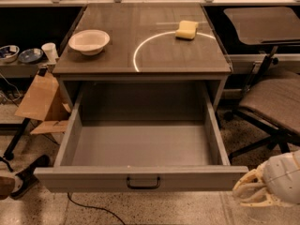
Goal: Close top drawer
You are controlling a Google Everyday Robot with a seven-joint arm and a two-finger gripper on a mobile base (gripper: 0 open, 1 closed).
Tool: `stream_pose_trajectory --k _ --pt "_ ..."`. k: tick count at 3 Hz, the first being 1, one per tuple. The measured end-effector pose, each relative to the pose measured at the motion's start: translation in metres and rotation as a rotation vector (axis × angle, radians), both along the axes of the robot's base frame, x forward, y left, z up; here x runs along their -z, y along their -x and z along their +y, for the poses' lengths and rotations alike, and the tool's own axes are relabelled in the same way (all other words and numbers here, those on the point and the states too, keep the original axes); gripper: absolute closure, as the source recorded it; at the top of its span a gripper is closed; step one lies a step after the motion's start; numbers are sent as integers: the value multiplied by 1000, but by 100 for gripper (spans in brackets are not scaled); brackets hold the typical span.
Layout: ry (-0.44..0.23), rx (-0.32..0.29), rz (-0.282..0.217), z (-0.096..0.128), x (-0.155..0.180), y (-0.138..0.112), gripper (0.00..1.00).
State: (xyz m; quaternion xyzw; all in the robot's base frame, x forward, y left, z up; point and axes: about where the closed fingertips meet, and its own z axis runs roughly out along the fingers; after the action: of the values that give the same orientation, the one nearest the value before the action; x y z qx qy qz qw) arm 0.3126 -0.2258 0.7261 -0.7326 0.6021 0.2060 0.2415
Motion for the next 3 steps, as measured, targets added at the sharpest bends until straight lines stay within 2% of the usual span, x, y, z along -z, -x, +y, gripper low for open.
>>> stream_pose_trajectory --k 1,2,3 --pt "-38 -27 45 21 40 6 100" --pt "-50 -30 70 41 73 -1 100" --pt "-54 -4 69 57 86 -26 83"
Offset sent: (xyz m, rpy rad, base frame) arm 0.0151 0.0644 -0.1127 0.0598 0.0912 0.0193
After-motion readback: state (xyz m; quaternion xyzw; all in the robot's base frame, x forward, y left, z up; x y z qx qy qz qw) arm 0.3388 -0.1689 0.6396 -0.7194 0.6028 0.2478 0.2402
